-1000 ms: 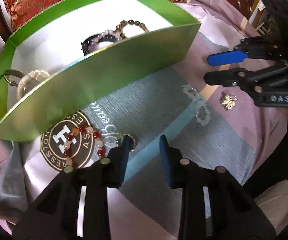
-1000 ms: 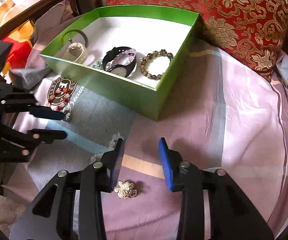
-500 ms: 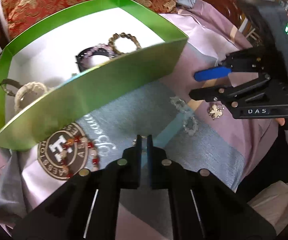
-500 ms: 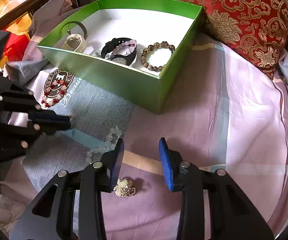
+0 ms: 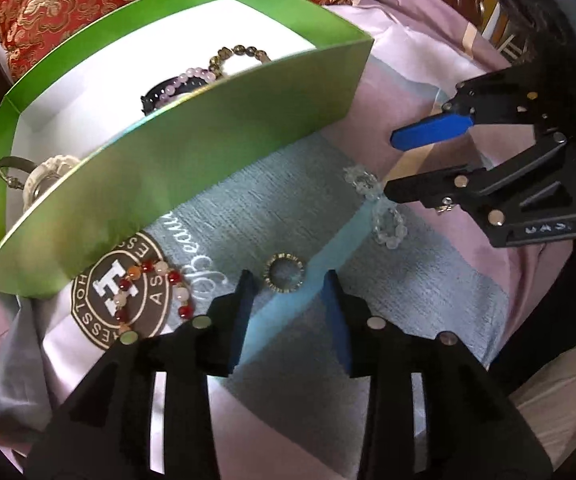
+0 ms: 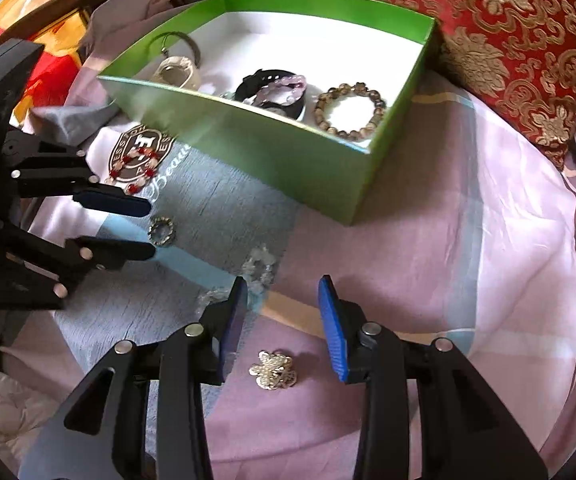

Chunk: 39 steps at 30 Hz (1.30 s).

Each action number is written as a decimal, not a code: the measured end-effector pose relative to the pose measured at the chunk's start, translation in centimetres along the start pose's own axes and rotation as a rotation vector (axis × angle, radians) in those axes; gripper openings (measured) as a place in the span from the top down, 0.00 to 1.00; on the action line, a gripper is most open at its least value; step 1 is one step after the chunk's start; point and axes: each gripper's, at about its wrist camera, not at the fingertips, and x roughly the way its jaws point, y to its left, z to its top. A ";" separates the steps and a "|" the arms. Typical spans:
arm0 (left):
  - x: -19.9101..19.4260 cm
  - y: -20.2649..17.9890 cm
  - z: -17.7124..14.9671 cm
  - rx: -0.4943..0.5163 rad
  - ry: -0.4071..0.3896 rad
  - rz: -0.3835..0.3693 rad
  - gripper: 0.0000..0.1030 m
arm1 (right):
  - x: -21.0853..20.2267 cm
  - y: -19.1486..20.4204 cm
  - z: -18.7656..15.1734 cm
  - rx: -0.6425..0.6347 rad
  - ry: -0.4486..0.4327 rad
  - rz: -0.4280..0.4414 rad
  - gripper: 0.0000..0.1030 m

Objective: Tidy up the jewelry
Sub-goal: 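Move the open right tool down to the clear crystal bracelet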

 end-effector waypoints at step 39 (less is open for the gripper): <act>0.6 0.6 0.9 -0.033 -0.014 0.092 0.68 | 1.3 1.9 -0.4 -0.063 0.015 -0.057 0.45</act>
